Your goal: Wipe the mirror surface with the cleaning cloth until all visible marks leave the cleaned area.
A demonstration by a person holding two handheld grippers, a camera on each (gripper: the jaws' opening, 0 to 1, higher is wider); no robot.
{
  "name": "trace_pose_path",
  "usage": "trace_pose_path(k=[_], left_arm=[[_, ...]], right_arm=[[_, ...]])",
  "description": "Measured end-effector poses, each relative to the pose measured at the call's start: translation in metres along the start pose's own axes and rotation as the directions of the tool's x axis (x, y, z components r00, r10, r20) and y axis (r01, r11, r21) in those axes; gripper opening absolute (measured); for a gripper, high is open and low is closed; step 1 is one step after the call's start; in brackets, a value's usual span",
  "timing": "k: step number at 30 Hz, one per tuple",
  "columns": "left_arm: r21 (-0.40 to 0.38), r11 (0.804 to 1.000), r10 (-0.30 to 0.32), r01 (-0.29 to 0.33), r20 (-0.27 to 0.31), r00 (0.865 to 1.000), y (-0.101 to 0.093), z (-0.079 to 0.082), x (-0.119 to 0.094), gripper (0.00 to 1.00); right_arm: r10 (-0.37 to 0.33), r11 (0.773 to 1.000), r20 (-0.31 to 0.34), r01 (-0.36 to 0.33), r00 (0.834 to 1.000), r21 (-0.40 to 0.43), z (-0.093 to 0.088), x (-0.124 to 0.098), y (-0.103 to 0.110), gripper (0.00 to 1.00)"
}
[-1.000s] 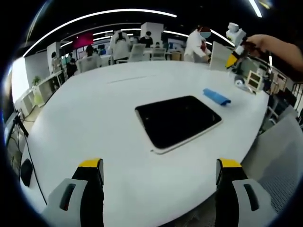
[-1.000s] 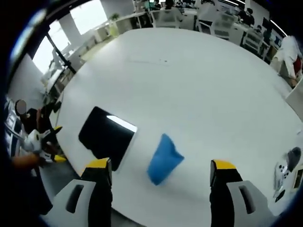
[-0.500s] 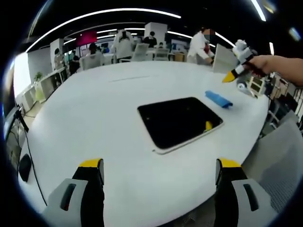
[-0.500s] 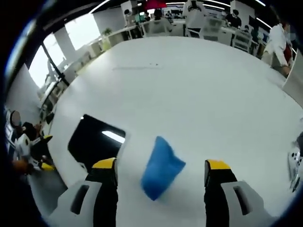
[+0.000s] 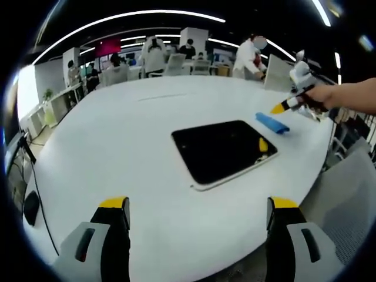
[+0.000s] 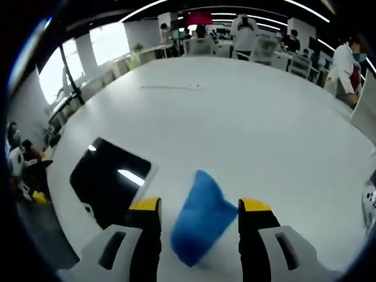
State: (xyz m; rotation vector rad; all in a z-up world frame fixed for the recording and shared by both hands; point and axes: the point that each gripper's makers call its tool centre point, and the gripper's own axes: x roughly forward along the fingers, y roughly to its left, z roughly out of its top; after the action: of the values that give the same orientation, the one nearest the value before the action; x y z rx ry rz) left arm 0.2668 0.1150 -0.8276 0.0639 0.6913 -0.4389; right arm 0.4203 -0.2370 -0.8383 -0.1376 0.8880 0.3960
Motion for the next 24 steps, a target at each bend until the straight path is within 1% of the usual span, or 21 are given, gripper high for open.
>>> trace_pose_path(k=[1, 4, 5, 8, 12, 13, 16, 19, 22, 24], left_arm=[[0.001, 1.000, -0.002, 0.002, -0.002, 1.000, 0.000, 0.000, 0.000, 0.97], [0.010, 1.000, -0.003, 0.003, -0.003, 1.000, -0.001, 0.000, 0.000, 0.97], [0.011, 1.000, -0.003, 0.003, -0.006, 1.000, -0.001, -0.001, 0.000, 0.97], [0.019, 1.000, -0.003, 0.003, -0.008, 1.000, -0.002, -0.001, 0.000, 0.96], [0.028, 1.000, -0.007, 0.008, -0.017, 1.000, -0.002, -0.002, 0.000, 0.96], [0.031, 0.999, -0.010, 0.010, -0.017, 1.000, -0.003, -0.002, 0.001, 0.96], [0.037, 0.999, -0.009, 0.010, -0.020, 1.000, -0.002, -0.003, 0.000, 0.95], [0.045, 0.999, -0.009, 0.010, -0.020, 1.000, -0.002, -0.003, 0.000, 0.95], [0.050, 0.999, -0.011, 0.013, -0.026, 1.000, -0.002, -0.004, 0.001, 0.95], [0.053, 0.999, -0.009, 0.011, -0.026, 1.000, -0.002, -0.004, 0.001, 0.95]], right_arm=[[-0.005, 1.000, 0.001, 0.005, 1.000, 0.002, -0.002, 0.001, -0.001, 0.45], [0.005, 0.998, 0.017, -0.006, 1.000, 0.058, -0.007, 0.005, 0.000, 0.37], [0.003, 0.997, 0.012, -0.004, 1.000, 0.071, -0.009, 0.006, -0.001, 0.34], [-0.017, 0.997, 0.003, 0.017, 1.000, 0.073, -0.016, 0.011, -0.005, 0.29], [-0.030, 0.997, 0.010, 0.029, 1.000, 0.070, -0.016, 0.014, -0.006, 0.23], [-0.038, 0.997, -0.002, 0.038, 0.999, 0.063, -0.018, 0.016, -0.007, 0.21], [-0.034, 0.997, -0.008, 0.034, 0.999, 0.076, -0.020, 0.018, -0.003, 0.19], [-0.038, 0.998, -0.012, 0.039, 0.999, 0.050, -0.021, 0.022, 0.000, 0.16], [-0.034, 0.999, -0.021, 0.035, 0.999, 0.031, -0.022, 0.024, 0.004, 0.09], [-0.037, 0.999, -0.023, 0.038, 0.999, 0.034, -0.023, 0.025, 0.003, 0.07]])
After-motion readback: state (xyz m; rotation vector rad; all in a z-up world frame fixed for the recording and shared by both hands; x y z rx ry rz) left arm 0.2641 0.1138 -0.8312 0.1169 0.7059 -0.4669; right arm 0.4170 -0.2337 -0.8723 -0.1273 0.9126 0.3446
